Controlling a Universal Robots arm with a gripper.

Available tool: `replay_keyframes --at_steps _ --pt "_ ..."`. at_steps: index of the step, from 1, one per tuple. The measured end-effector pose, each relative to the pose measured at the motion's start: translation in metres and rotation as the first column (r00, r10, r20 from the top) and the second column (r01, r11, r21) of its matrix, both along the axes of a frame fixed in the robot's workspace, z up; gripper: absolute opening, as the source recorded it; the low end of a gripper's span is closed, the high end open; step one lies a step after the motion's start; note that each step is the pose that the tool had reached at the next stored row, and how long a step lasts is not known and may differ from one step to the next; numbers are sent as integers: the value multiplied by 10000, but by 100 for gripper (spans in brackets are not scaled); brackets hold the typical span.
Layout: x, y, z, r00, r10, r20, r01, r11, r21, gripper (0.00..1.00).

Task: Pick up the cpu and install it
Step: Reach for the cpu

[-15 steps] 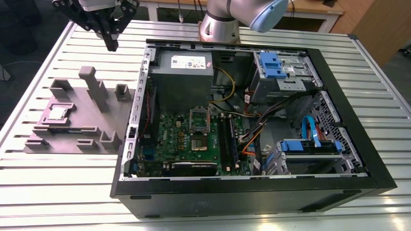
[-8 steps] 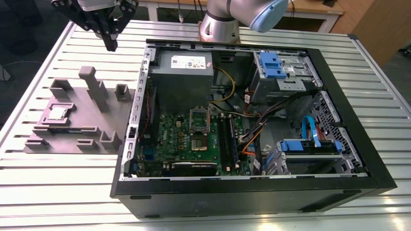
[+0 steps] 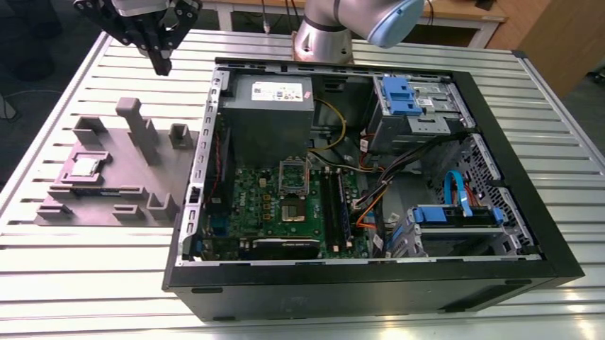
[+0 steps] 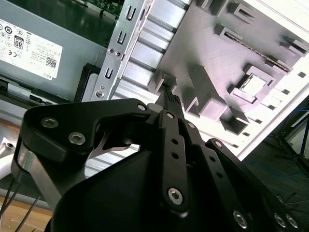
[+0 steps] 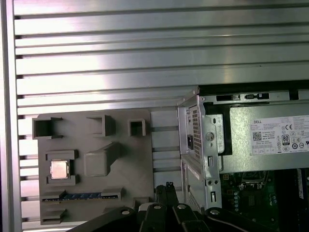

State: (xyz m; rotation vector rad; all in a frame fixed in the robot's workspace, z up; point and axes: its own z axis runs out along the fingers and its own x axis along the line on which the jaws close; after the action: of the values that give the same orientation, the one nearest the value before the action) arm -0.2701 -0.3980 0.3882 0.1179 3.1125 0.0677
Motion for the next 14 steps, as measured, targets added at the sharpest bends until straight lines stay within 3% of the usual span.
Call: replay_keyframes --at_steps 14 --pt "-46 0 0 10000 0 -1 0 10000 0 10"
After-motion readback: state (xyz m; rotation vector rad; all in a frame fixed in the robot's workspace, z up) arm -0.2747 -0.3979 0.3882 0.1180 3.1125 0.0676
